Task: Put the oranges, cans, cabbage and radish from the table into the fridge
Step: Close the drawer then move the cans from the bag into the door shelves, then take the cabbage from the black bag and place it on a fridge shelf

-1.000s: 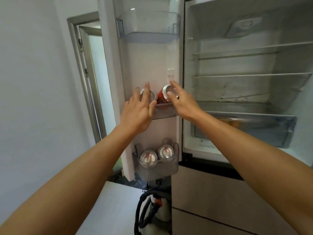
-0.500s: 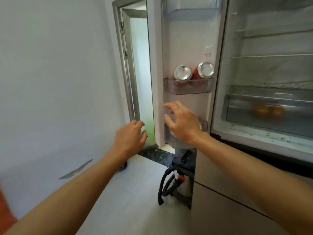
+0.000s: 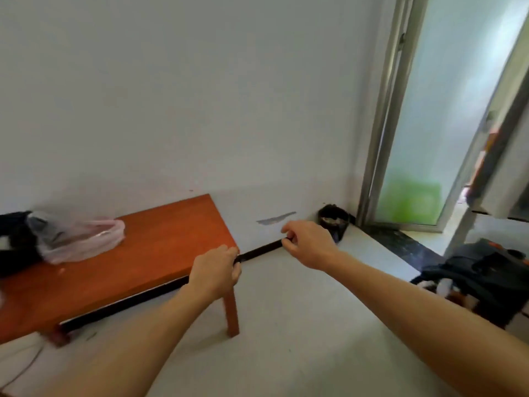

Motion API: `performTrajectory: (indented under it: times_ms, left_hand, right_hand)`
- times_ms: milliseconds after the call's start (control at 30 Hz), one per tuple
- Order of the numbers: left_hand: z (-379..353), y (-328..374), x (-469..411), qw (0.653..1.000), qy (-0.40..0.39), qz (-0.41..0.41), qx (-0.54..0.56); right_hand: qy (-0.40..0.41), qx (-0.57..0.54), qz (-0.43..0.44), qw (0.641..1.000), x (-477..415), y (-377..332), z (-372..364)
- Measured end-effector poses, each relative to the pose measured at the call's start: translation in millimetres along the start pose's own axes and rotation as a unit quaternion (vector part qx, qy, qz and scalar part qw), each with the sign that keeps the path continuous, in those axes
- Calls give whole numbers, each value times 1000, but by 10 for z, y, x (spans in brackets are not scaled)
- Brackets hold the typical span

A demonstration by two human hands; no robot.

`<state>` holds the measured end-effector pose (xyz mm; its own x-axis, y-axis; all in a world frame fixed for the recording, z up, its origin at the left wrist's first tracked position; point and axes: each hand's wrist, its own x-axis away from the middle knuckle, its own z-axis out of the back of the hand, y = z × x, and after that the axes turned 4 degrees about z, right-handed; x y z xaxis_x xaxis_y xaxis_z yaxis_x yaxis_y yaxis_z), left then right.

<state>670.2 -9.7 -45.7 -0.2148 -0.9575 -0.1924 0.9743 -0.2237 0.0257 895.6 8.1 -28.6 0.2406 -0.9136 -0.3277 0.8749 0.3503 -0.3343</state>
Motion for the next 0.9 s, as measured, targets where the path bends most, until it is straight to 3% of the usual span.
performTrajectory:
  times_ms: [200,433,900]
  left_hand:
    - [53,-1708,725,994,-14,108,-29]
    - [-13,-3072,1132,972,-21,232,-20]
    - [-134,-5500,452,953,21,301,-25]
  right_hand:
    - [-70,-47,86,993,-465,-1509,-1072]
    - [-105,-80,169,977,-1148,-2702,-1861]
    - [-171,-111,238,950,-3177,-4306,-3473]
